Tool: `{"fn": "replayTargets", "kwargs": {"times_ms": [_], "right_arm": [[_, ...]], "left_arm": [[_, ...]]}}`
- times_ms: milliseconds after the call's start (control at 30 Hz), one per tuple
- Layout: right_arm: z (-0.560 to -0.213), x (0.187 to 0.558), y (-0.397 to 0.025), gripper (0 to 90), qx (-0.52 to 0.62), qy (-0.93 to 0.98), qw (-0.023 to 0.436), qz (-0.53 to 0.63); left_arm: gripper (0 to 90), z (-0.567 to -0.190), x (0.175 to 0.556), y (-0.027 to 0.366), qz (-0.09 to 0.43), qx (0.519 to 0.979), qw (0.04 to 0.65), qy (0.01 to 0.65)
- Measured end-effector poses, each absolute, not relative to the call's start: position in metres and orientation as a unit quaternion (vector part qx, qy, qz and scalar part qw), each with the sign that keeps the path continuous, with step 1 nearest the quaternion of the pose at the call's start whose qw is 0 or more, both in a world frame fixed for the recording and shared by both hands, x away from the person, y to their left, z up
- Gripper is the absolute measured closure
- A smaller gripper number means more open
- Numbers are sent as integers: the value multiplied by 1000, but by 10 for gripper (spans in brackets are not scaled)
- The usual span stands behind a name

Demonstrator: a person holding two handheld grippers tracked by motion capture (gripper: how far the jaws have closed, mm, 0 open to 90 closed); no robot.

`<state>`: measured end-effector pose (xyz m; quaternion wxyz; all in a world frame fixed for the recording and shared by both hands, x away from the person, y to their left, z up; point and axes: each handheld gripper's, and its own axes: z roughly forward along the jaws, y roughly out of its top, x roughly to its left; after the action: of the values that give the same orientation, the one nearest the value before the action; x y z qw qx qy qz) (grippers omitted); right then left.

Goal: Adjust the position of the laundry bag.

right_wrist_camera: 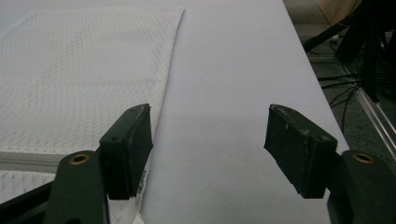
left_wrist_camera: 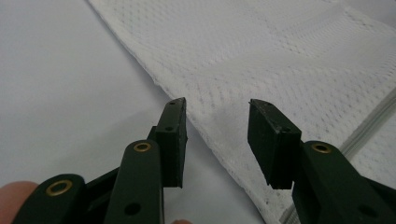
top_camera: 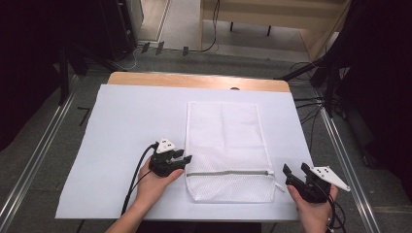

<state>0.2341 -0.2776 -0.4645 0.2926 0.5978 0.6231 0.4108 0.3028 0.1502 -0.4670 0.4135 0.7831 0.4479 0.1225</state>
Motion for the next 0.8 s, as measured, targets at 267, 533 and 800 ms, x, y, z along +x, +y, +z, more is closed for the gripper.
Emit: {"fn": "replayTargets", "kwargs": {"times_ms": [267,533,800], "right_arm": [[-465,235,-273,326,591,632,286,412],[-466,235,-271,327,587,637,284,411],[-468,236,-271,328,584,640,283,411]], "left_arm": [[724,-472,305,137,140,801,375,445],[900,-470,309,142,132,801,376,447],[900,-468,305,162,144,793,379,455]]}}
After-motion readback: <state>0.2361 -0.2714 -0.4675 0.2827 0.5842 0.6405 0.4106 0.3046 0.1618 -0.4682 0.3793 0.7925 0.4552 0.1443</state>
